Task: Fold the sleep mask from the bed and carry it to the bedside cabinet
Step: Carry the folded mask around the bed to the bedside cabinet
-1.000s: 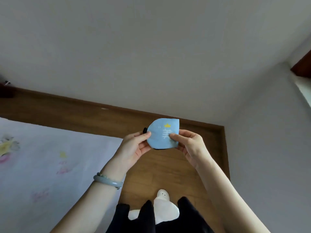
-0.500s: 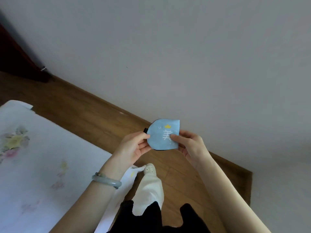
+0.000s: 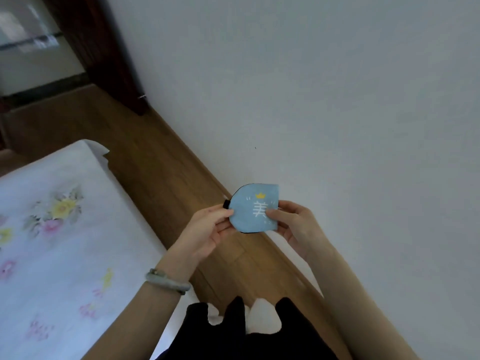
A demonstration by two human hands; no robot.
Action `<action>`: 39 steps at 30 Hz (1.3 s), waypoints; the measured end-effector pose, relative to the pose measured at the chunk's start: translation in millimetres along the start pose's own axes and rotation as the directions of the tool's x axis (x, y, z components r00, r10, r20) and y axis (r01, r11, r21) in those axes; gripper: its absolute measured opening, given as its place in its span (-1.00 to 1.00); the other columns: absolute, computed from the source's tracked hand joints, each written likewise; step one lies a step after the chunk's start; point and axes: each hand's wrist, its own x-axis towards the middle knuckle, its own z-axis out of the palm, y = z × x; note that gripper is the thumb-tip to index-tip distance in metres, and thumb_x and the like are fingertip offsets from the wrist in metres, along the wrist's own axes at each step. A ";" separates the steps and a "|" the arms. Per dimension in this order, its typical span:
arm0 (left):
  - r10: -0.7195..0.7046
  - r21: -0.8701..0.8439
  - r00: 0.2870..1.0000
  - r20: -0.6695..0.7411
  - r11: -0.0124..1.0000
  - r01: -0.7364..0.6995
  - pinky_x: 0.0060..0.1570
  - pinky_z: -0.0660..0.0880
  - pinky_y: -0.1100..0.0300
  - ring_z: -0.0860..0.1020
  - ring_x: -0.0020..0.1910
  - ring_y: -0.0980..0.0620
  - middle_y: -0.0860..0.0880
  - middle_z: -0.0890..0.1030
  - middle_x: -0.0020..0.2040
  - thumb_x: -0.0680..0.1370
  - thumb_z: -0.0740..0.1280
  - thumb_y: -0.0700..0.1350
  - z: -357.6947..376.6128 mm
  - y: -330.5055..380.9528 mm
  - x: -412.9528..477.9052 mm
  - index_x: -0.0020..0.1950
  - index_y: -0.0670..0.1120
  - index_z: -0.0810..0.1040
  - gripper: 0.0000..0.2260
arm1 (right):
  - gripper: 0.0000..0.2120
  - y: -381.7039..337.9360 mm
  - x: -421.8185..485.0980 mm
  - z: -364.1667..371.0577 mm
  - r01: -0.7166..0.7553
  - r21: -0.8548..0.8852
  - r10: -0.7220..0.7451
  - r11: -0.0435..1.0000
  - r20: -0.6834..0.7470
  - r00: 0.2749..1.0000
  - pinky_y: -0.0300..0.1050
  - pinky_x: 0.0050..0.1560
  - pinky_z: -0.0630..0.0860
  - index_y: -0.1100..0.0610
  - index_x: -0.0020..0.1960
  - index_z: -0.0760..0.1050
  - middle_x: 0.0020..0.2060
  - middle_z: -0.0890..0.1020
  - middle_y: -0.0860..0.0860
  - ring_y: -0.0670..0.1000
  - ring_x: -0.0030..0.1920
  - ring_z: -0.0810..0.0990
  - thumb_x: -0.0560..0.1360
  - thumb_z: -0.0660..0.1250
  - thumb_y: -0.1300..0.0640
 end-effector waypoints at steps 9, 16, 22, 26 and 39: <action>0.094 -0.217 0.975 -0.204 0.966 -0.138 -0.24 0.62 0.18 0.70 -0.11 -0.03 -0.11 0.73 -0.09 0.57 0.22 -0.32 -32.2 74.1 98.2 0.05 -0.21 0.59 -0.83 | -0.78 -56.6 160.2 66.8 -0.076 -0.154 0.114 0.985 0.255 0.960 -0.20 -0.30 0.61 0.35 0.02 0.53 -0.26 0.69 0.12 -0.01 -0.31 0.68 0.39 0.31 0.48; 0.194 -0.331 0.909 -0.370 0.886 -0.324 -0.18 0.62 0.18 0.68 -0.03 -0.06 -0.15 0.71 -0.01 0.55 0.26 -0.31 -55.5 143.2 170.4 0.07 -0.23 0.61 -0.83 | -0.79 -97.2 291.9 135.4 -0.103 -0.290 0.228 0.951 0.440 0.869 -0.20 -0.26 0.59 0.26 0.01 0.57 -0.23 0.73 0.05 0.01 -0.20 0.70 0.39 0.36 0.40; 0.202 -0.379 0.818 -0.538 0.809 -0.449 -0.20 0.61 0.21 0.69 -0.07 -0.05 -0.17 0.72 -0.05 0.53 0.31 -0.29 -75.9 198.9 212.4 -0.12 -0.19 0.71 -0.83 | -0.78 -119.6 372.6 202.5 -0.133 -0.352 0.313 0.927 0.527 0.790 -0.19 -0.24 0.61 0.25 0.01 0.59 -0.18 0.73 0.08 0.04 -0.15 0.70 0.37 0.38 0.38; 0.183 -0.385 0.773 -0.607 0.784 -0.488 -0.24 0.60 0.22 0.70 -0.09 -0.05 -0.16 0.72 -0.08 0.53 0.31 -0.27 -102.4 234.2 239.9 -0.09 -0.22 0.69 -0.85 | -0.79 -127.2 419.0 253.1 -0.130 -0.403 0.358 0.906 0.562 0.746 -0.21 -0.28 0.60 0.25 0.00 0.59 -0.21 0.74 0.06 0.02 -0.18 0.70 0.38 0.37 0.39; 0.201 -0.389 0.743 -0.639 0.748 -0.537 -0.23 0.61 0.22 0.70 -0.09 -0.03 -0.15 0.73 -0.09 0.56 0.27 -0.29 -254.5 422.8 364.4 0.04 -0.26 0.58 -0.87 | -0.82 -155.8 601.4 470.4 -0.156 -0.429 0.395 0.890 0.552 0.734 -0.21 -0.29 0.59 0.17 -0.05 0.61 -0.19 0.74 0.04 0.02 -0.14 0.71 0.38 0.40 0.36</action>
